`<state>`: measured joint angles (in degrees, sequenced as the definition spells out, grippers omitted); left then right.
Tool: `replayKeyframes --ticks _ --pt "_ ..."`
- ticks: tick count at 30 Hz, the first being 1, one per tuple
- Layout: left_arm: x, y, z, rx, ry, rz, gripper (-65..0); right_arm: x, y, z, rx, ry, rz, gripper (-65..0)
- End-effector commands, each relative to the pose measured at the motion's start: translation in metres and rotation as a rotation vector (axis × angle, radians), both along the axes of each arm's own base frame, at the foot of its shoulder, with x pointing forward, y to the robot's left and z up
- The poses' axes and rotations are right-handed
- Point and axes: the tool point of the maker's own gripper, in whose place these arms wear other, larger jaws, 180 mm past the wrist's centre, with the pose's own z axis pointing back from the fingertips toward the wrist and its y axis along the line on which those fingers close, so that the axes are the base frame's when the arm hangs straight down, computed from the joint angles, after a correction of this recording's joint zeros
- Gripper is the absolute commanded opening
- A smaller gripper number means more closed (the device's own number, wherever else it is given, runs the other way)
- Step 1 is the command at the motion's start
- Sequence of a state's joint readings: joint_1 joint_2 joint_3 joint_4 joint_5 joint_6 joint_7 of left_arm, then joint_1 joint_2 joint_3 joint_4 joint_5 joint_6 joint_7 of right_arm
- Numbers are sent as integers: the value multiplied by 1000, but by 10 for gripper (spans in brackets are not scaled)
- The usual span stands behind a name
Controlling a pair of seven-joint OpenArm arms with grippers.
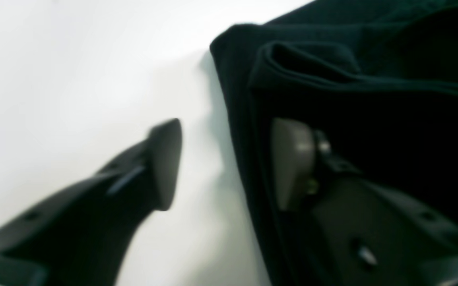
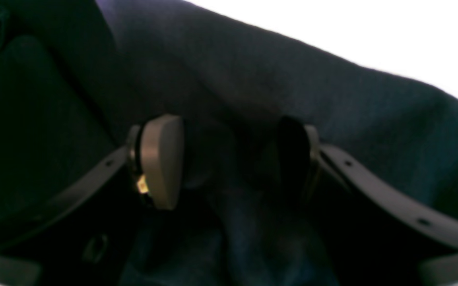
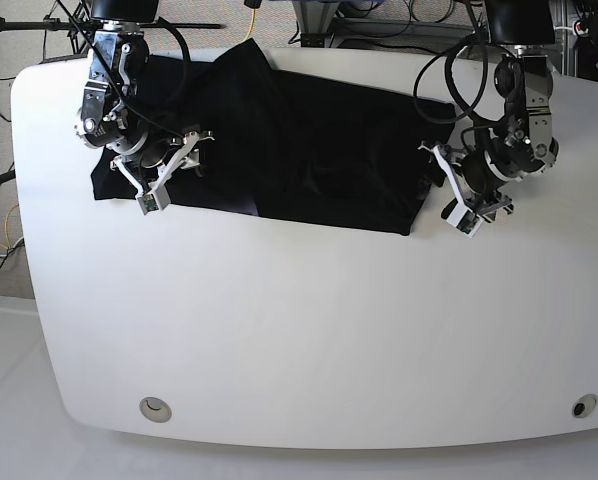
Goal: Fold the T-shirt properly
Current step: 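Open the left gripper and withdraw it from the folded shirt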
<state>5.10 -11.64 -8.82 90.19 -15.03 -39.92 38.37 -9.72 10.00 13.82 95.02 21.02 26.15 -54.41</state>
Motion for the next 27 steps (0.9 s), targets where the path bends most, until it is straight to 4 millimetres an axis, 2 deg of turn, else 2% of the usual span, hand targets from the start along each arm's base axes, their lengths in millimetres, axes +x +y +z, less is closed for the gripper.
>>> replayKeyframes --ticks 1,17,27 --pt "9 2 12 -38 -45 31 -263 -14 -6 -11 -36 73 10 -288" --pt "5 -8 8 -98 -2 49 -263 -15 -5 -12 -36 78 12 -288" --pt "7 -19 20 -214 -16 48 -263 -15 -5 -12 -36 78 12 -288"
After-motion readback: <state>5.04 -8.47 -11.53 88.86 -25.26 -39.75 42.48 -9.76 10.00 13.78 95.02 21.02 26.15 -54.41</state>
